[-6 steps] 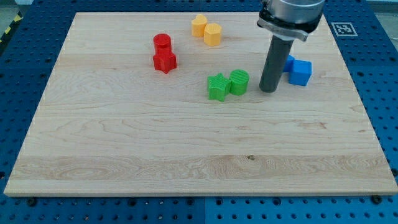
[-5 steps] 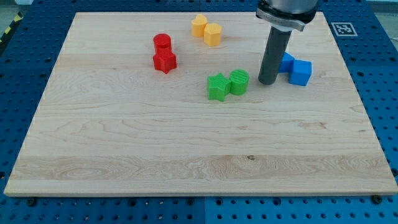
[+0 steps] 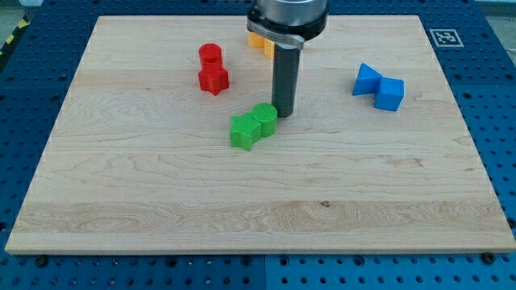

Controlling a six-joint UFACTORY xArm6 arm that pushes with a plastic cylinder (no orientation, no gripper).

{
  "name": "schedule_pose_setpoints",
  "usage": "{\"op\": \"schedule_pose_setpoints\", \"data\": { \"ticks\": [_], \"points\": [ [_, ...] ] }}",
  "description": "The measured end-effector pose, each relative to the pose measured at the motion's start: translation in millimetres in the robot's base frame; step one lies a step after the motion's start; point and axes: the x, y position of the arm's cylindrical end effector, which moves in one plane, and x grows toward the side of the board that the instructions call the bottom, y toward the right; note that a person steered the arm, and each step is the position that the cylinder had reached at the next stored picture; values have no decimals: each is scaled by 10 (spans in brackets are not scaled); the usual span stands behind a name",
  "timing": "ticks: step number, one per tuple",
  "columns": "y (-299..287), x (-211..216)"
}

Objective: Slide green circle and green star towards bottom center

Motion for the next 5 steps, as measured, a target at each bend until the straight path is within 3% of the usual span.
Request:
{"op": "schedule_pose_setpoints", "data": {
  "ticks": [5],
  "points": [
    [-1441,585]
  ]
}}
